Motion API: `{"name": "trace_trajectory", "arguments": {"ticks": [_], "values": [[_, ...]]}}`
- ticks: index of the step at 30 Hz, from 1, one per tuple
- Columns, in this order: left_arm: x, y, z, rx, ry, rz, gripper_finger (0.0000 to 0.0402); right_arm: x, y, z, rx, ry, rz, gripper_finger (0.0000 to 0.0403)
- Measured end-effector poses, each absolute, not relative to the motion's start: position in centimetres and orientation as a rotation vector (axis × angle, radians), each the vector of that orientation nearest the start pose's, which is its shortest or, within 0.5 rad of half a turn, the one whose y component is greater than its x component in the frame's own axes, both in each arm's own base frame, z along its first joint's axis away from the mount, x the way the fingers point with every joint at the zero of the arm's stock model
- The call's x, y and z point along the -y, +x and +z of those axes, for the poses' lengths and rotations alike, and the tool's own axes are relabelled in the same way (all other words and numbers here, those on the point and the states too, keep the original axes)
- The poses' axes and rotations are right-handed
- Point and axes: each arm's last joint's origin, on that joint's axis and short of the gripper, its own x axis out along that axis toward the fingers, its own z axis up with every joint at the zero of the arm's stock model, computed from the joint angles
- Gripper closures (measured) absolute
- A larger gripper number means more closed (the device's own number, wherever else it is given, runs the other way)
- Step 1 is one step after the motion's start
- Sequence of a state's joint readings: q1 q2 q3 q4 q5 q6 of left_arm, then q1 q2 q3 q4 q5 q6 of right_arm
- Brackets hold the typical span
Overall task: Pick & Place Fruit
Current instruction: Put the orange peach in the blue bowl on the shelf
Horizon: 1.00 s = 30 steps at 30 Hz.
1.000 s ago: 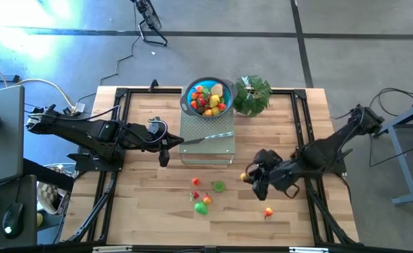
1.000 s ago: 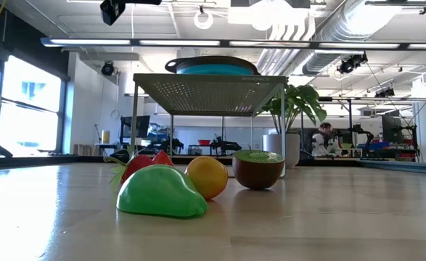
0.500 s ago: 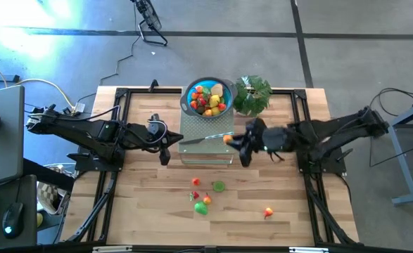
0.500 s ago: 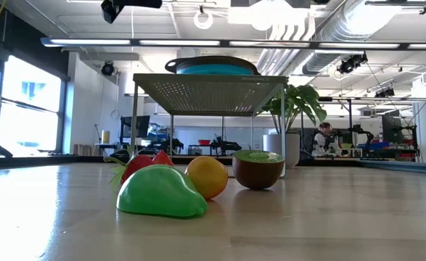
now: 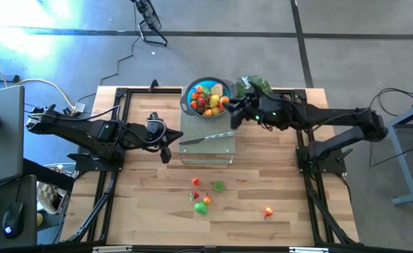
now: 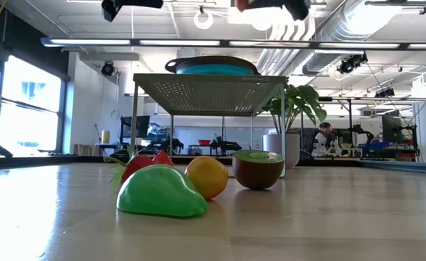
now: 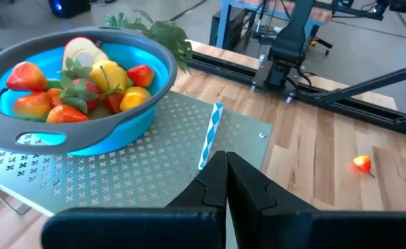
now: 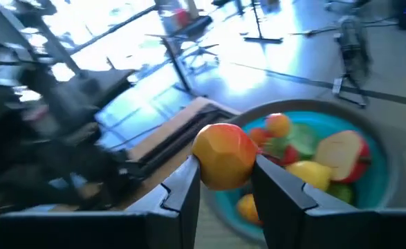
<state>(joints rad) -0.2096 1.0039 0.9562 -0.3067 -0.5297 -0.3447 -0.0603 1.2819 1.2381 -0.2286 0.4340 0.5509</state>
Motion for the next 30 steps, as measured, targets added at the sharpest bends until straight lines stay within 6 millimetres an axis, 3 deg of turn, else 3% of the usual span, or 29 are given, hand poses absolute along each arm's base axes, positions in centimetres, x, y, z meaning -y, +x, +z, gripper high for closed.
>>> {"name": "trace_trajectory", "arguments": {"ticks": [16, 30], "values": [[2.6, 21.1, 34.6, -0.213, -0.199, 0.508, 0.0402, 9.3, 30.6, 33.8, -0.283, 0.364, -0.772, 0.0293], [2.5, 21.0, 34.7, -0.191, -0.197, 0.552, 0.0402, 9.7, 30.4, 32.3, -0.461, 0.242, -0.773, 0.0293]]}}
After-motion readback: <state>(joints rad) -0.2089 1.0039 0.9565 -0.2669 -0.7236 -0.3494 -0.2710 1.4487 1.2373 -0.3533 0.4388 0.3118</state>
